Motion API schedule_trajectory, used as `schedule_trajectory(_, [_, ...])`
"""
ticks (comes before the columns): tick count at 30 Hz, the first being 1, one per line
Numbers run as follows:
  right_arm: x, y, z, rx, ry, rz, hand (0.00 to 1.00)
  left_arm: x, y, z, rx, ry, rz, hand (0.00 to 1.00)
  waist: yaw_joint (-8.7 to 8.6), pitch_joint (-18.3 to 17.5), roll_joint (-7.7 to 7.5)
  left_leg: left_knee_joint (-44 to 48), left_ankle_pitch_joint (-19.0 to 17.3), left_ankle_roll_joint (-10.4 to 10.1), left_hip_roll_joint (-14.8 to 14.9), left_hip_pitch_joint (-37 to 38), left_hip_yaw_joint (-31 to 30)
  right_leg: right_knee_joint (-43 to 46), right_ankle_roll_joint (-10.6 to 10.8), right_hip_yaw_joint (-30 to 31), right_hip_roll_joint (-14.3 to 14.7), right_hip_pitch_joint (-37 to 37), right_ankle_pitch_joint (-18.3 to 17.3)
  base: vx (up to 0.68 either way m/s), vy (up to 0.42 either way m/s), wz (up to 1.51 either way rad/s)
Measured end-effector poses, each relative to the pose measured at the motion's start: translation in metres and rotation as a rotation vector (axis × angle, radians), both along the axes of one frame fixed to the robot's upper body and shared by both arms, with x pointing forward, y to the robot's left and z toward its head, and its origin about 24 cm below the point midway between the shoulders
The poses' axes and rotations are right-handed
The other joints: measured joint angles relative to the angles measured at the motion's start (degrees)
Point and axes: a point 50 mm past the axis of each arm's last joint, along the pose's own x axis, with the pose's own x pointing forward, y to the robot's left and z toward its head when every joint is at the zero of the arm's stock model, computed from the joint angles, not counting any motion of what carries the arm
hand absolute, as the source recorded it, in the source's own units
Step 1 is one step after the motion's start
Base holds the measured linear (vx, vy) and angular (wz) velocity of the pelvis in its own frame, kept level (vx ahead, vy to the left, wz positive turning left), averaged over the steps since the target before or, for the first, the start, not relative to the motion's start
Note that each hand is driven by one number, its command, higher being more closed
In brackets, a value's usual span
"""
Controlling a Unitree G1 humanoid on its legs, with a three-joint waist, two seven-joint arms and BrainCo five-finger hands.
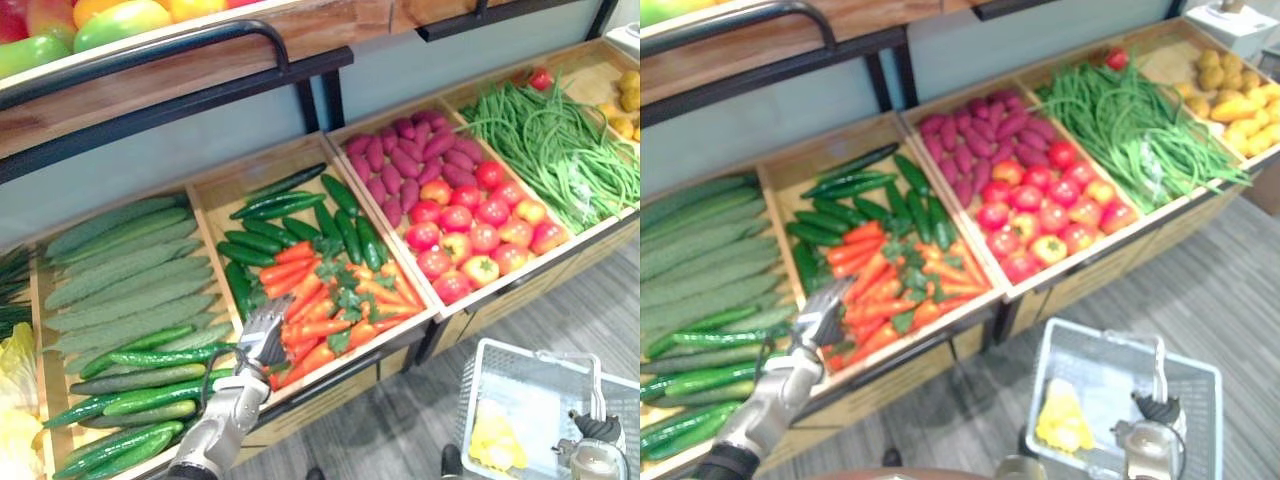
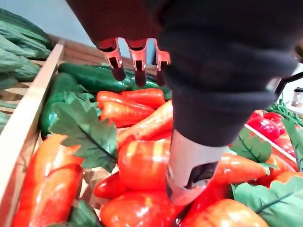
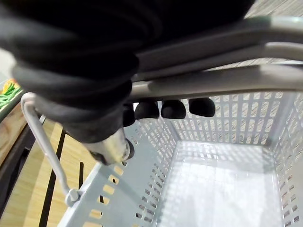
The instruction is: Pick vegetable in the basket
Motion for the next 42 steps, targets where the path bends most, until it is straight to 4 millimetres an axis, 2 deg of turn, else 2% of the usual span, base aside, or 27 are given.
schedule_trajectory(4, [0.011,0.001,0.004,-0.003,-0.029,0.006,1.0,0.008,0.001,0.0,0.013,0.004,0.005,0.0,-0.08,1.13,-0.21,0.15,-0.01,-0.01,-0.04,-1.42,0.8,0.03,-0.01,0.87,0.03,-1.99,0.4,0.01,-0.006,-0.1])
schedule_trajectory(12, [0.017,0.001,0.007,-0.01,-0.046,0.003,1.0,0.018,0.001,0.0,0.027,0.002,0.007,0.0,-0.27,2.88,-0.68,0.47,-0.42,-0.03,-0.14,-2.66,1.54,0.13,0.09,1.89,0.03,-3.86,0.48,0.01,-0.005,-0.06])
schedule_trajectory(17, [0.024,0.001,0.01,-0.013,-0.066,0.005,1.0,0.027,0.002,0.008,0.03,-0.051,0.018,0.0,-0.34,3.65,-1.17,2.16,-0.99,0.04,-0.18,-5.09,1.54,0.94,0.27,2.32,-0.22,-6.1,0.6,0.0,-0.001,-0.01])
schedule_trajectory(18, [0.026,0.002,0.011,-0.013,-0.073,0.007,1.0,0.03,0.001,0.009,0.033,-0.058,0.019,1.0,-0.31,4.32,-1.23,2.4,-1.01,0.03,-0.16,-5.15,1.54,0.95,0.24,2.38,-0.22,-6.1,0.71,0.0,0.0,0.0])
schedule_trajectory(26, [0.034,0.003,0.014,-0.014,-0.092,0.015,1.0,0.039,0.002,0.015,0.044,-0.096,0.037,1.0,-0.19,5.2,-1.53,2.98,-1.31,0.1,-0.22,-5.33,2.54,0.96,0.27,3.6,-0.22,-6.87,1.12,-0.01,-0.007,-0.06])
schedule_trajectory(27, [0.034,0.003,0.014,-0.014,-0.091,0.016,1.0,0.039,0.002,0.015,0.045,-0.096,0.037,1.0,-0.2,5.45,-1.93,2.98,-1.31,0.1,-0.23,-5.3,2.56,0.96,0.28,3.62,-0.23,-6.86,1.12,0.0,0.0,0.0])
schedule_trajectory(33, [0.036,0.006,0.013,-0.021,-0.081,0.042,1.0,0.039,0.003,0.015,0.045,-0.094,0.039,1.0,-0.29,5.43,-1.9,3.0,-1.31,0.1,-0.24,-5.19,2.56,0.96,0.29,3.63,-0.22,-6.76,1.13,0.0,0.0,0.0])
schedule_trajectory(39, [0.036,0.007,0.013,-0.025,-0.075,0.053,1.0,0.036,0.01,0.013,0.038,-0.085,0.071,1.0,-1.51,5.55,-2.1,3.03,-1.37,0.03,-0.21,-3.95,2.44,0.94,0.31,3.57,-0.2,-5.43,1.13,0.0,-0.001,-0.01])
schedule_trajectory(42, [0.035,0.007,0.013,-0.039,-0.06,0.066,1.0,0.036,0.014,0.015,0.031,-0.088,0.087,1.0,-1.58,5.96,-2.79,3.14,-1.51,0.05,-0.22,-3.27,2.29,0.94,0.31,3.54,-0.21,-4.7,1.13,0.0,0.0,0.0])
